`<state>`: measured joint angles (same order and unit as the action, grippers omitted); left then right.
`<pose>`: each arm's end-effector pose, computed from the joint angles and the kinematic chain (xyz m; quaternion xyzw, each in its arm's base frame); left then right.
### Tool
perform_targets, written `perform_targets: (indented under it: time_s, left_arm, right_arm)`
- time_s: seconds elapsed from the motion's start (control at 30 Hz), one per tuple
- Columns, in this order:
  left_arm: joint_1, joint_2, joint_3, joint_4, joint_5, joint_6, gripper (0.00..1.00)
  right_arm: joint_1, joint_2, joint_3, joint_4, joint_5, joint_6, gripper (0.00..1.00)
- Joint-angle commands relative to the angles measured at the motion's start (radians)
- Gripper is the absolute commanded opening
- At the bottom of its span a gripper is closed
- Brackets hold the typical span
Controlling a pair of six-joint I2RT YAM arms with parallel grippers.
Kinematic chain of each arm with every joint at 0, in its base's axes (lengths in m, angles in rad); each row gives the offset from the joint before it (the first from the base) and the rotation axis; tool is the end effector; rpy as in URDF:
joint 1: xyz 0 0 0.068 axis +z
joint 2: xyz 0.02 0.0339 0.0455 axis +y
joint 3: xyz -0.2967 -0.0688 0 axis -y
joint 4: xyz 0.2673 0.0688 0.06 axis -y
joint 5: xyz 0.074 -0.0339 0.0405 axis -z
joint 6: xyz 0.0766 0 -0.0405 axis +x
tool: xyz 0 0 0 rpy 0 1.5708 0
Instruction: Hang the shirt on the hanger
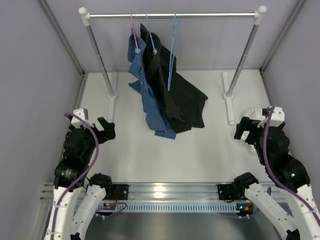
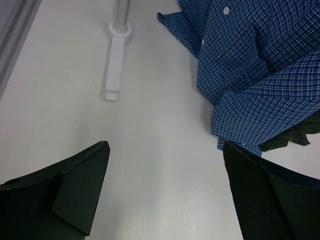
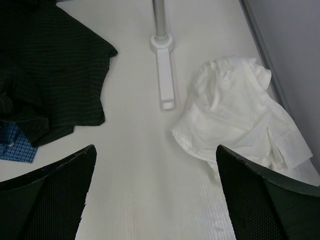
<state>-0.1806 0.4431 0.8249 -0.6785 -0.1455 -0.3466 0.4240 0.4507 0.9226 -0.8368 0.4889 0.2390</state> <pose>0.1209 -0.0108 0.3522 -0.1096 0.7954 -0.0982 0.5880 0.1023 0.0067 0.3672 0.0628 0.8084 -0.0094 0.5851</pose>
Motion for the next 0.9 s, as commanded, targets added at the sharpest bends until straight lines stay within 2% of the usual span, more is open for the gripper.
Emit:
perform_targets:
  time_s: [0.0,0.17,0.23,0.27,0.33,0.37,0.43,0.47,0.5,0.6,0.73,0.77,0.83,0.87]
  left_arm:
    - [-0.002,0.002,-0.003,0.056,0.015,-0.011,0.98]
    - [-0.002,0.009,0.000,0.056,0.017,-0.008,0.98]
    - [-0.002,0.011,0.002,0.057,0.023,-0.006,0.98]
    - [-0.002,0.019,0.002,0.057,0.026,-0.006,0.98]
    - [-0.002,0.029,0.000,0.057,0.029,-0.005,0.98]
    - [0.000,0.038,0.002,0.057,0.037,-0.005,0.98]
    - [-0.002,0.048,0.003,0.059,0.041,-0.005,0.98]
    - [-0.002,0.057,0.005,0.057,0.041,-0.005,0.98]
    - [-0.002,0.062,0.005,0.057,0.047,-0.005,0.98]
    - [-0.003,0.071,0.000,0.057,0.053,-0.003,0.98]
    - [-0.019,0.062,0.000,0.059,0.060,-0.003,0.98]
    - [-0.022,0.065,0.002,0.059,0.058,-0.003,0.98]
    - [-0.022,0.066,0.005,0.057,0.058,0.000,0.98]
    - [-0.022,0.062,0.005,0.057,0.058,0.000,0.98]
  right_arm:
    - [0.016,0.040,0.018,0.054,0.013,0.023,0.99]
    - [0.013,0.202,0.025,0.122,-0.012,0.121,1.00]
    - [-0.010,0.291,0.039,0.131,0.061,0.123,0.99]
    - [-0.077,0.375,0.053,0.128,0.088,0.105,0.99]
    - [-0.198,0.433,0.082,0.128,0.138,0.111,0.99]
    - [-0.338,0.471,0.093,0.142,0.096,0.134,0.99]
    - [-0.472,0.497,0.079,0.195,0.027,0.153,0.99]
    - [-0.578,0.541,0.073,0.212,0.004,0.178,0.99]
    - [-0.628,0.568,0.059,0.217,0.017,0.215,1.00]
    - [-0.734,0.651,0.012,0.249,0.098,0.281,1.00]
    - [-0.746,0.701,-0.019,0.280,0.162,0.310,1.00]
    - [-0.763,0.715,-0.034,0.298,0.148,0.309,0.99]
    - [-0.804,0.755,-0.064,0.343,-0.040,0.284,0.99]
    - [-0.827,0.798,-0.083,0.367,-0.208,0.267,0.97]
